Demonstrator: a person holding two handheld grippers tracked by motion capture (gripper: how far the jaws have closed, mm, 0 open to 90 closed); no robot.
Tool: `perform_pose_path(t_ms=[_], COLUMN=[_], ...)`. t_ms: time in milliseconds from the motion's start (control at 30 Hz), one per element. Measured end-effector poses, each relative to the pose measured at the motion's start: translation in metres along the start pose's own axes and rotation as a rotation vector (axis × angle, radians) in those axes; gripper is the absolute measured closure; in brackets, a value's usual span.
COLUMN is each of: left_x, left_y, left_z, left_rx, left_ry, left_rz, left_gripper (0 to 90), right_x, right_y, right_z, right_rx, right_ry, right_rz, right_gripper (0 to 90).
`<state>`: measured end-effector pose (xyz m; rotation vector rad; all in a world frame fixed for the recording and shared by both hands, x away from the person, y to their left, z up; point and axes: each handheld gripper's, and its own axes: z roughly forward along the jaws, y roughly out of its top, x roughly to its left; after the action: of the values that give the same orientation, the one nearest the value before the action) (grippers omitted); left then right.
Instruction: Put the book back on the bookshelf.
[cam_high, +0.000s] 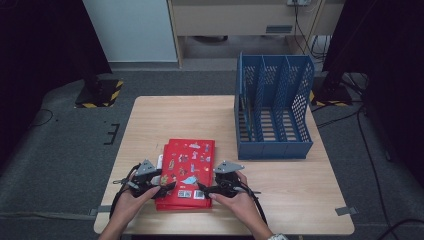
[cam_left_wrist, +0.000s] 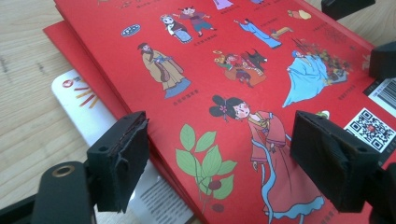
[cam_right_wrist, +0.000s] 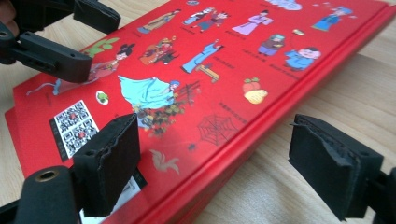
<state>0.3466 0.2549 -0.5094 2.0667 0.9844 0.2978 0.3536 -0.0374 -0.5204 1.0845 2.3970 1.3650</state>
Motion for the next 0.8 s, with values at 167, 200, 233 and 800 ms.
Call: perform_pose_path(t_ms=[167,200,233,800], left_x=[-0.002,-0.003,-0.003,-0.003], left_y=[0.002,0.002,0.002,0.001], left_z=[0.003,0.003,0.003,0.004], left_rx=[-0.002,-0.003,-0.003,0.003], left_ry=[-0.01,-0.01,-0.011,-0.017], left_rz=[0.011,0.011,0.009,0.002], left_gripper=[18.5,18.4,18.4,17.2], right_x=[-0.003,-0.004,-0.006,-0.021], right_y=[-0.001,-0.001,-0.001,0.003], right_z=[0.001,0.002,0.002,0.019], right_rx=[0.008,0.006,0.007,0.032], right_ry=[0.009,0.012,0.02,0.109], right_rz=[0.016,0.021,0.035,0.127], right_gripper=[12.5,12.0,11.3,8.2])
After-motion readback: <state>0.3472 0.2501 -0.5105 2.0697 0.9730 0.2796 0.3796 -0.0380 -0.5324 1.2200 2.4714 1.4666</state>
